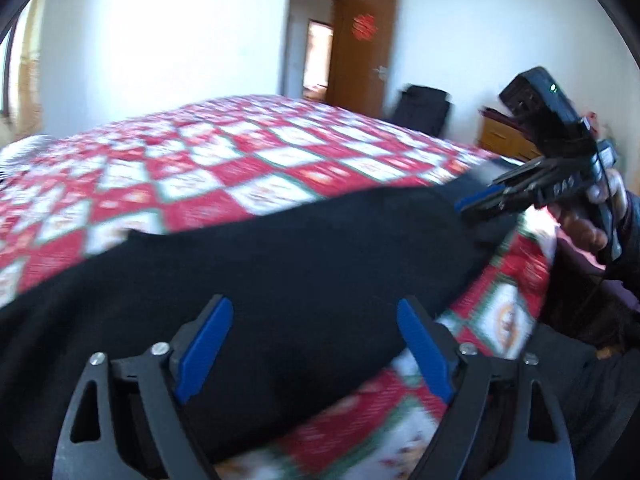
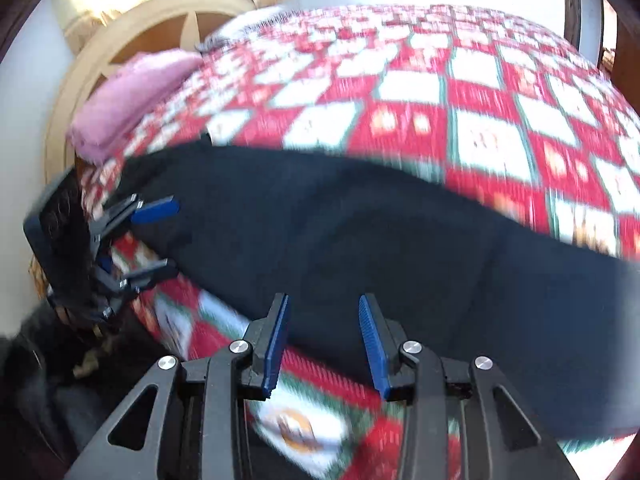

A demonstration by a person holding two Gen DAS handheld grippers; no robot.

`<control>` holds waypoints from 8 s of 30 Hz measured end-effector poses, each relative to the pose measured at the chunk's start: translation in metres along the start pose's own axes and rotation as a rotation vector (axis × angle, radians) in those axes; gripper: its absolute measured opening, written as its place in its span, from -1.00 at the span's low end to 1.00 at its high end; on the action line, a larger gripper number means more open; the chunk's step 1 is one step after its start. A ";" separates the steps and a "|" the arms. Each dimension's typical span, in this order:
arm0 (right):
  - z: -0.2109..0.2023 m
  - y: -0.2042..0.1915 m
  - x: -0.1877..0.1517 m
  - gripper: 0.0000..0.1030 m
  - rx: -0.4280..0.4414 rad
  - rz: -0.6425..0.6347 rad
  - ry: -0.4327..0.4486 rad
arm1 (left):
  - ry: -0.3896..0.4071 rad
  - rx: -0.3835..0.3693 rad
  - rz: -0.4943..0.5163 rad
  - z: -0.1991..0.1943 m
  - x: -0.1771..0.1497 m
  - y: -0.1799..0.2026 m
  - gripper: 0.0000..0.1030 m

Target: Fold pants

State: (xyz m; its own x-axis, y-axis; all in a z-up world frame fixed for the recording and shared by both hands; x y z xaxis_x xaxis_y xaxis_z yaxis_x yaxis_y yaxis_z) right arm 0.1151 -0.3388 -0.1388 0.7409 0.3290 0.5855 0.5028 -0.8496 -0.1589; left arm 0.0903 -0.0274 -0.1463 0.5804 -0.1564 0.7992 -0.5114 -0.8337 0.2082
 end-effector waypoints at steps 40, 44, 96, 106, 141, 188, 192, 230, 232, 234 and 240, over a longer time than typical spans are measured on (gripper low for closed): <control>0.193 -0.110 0.194 -0.92 0.344 0.237 -0.014 | 0.047 0.240 -0.119 -0.013 -0.031 -0.094 0.97; 0.220 -0.100 0.183 -0.91 0.329 0.247 -0.051 | 0.037 0.247 -0.117 -0.013 -0.031 -0.092 0.99; 0.028 -0.059 0.007 -0.21 -0.129 -0.090 0.071 | 0.013 0.478 -0.250 -0.030 -0.031 -0.135 1.00; -0.003 0.066 -0.062 -0.20 -0.283 0.123 0.043 | 0.022 0.494 -0.265 -0.031 -0.029 -0.132 1.00; -0.185 0.236 -0.174 -0.16 -0.276 0.779 0.371 | 0.002 0.501 -0.300 -0.031 -0.033 -0.125 1.00; -0.142 0.099 -0.051 -0.76 -0.171 0.326 0.415 | 0.026 0.414 -0.293 -0.041 -0.016 -0.108 1.00; -0.119 0.076 -0.036 -0.76 -0.130 0.274 0.382 | 0.021 0.352 -0.308 -0.040 -0.012 -0.101 1.00; -0.049 0.125 -0.059 -0.09 -0.016 0.424 0.336 | -0.278 -0.148 -0.126 0.136 0.074 0.111 0.33; -0.051 0.125 -0.061 -0.09 -0.013 0.426 0.342 | -0.286 -0.143 -0.132 0.139 0.074 0.112 0.16; -0.051 0.126 -0.062 -0.09 -0.019 0.433 0.357 | -0.297 -0.141 -0.140 0.143 0.072 0.113 -0.15; -0.057 0.137 -0.068 0.06 -0.030 0.488 0.413 | -0.295 -0.144 -0.172 0.143 0.070 0.110 -0.73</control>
State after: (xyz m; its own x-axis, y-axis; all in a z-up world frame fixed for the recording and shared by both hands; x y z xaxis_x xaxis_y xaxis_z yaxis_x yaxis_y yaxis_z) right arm 0.1079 -0.5011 -0.1548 0.6461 -0.2794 0.7103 0.1336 -0.8748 -0.4657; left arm 0.1653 -0.2058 -0.1482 0.8126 -0.1835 0.5532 -0.4621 -0.7813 0.4196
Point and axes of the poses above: each gripper's, at about its wrist camera, not at the fingertips, and z roughly the way its jaws point, y to its right, x to its top, the point moved 2 cm from there along z, roughly the way its jaws point, and after that the axes turned 8 degrees about -z, right-handed, at the moved point
